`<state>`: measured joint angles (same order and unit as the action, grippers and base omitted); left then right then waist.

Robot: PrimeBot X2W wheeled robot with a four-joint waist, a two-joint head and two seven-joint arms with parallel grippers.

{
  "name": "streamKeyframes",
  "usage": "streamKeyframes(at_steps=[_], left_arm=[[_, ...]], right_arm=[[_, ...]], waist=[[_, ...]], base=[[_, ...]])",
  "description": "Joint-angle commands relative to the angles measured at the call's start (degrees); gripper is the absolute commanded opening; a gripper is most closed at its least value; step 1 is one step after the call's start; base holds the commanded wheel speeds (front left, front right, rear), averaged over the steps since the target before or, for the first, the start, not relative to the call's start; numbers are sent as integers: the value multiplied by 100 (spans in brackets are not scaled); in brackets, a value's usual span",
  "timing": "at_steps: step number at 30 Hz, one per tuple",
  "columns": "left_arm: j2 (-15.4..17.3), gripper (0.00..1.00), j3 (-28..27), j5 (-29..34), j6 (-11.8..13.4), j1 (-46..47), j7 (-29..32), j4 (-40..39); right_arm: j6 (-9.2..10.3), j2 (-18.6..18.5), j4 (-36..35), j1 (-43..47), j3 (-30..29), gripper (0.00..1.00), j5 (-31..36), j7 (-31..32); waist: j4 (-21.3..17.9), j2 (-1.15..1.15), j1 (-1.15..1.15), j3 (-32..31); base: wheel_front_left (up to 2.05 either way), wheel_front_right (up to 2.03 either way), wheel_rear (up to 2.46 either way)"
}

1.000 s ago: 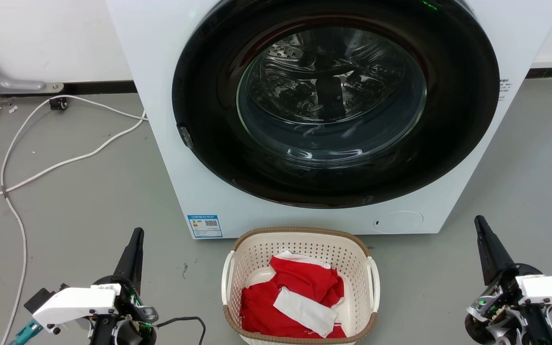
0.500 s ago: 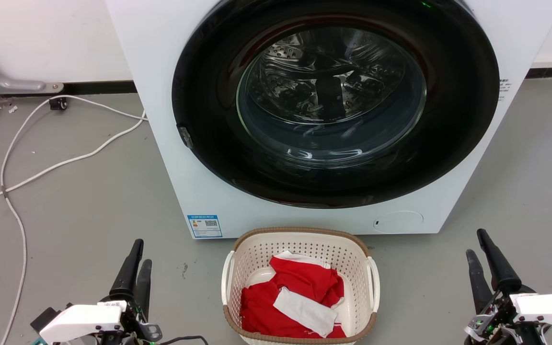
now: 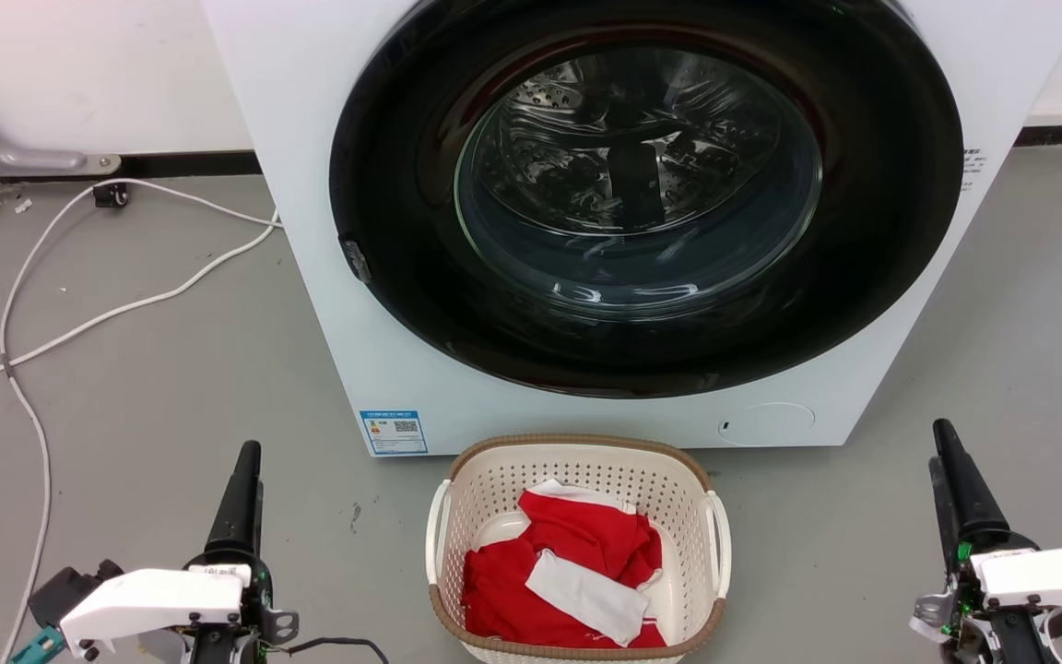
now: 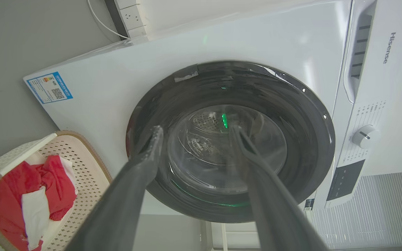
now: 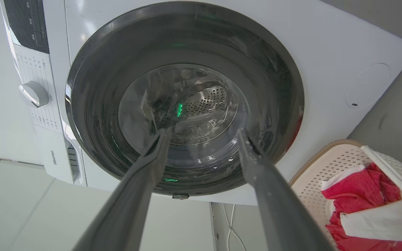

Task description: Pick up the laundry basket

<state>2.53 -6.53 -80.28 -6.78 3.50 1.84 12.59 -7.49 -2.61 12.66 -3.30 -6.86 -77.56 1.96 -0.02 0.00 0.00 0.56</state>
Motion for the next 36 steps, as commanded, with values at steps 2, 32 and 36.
streamKeyframes(at_steps=[2, 32, 36], left_arm=[[22, 100, 16, 348, 71, 110, -89, -221], [31, 100, 579, 3347, 647, -32, -725, -860], [32, 100, 622, 3627, 664, -50, -792, -905]], right_arm=[[0, -14, -240, -49, 22, 100, 455, -97], [0, -23, -842, 231, 376, 100, 3935, -732], [0, -25, -895, 254, 384, 100, 4224, -804]], waist=[[0, 0, 0, 8], [9, 0, 0, 55], [12, 0, 0, 59]], base=[[0, 0, 0], [0, 0, 0], [0, 0, 0]])
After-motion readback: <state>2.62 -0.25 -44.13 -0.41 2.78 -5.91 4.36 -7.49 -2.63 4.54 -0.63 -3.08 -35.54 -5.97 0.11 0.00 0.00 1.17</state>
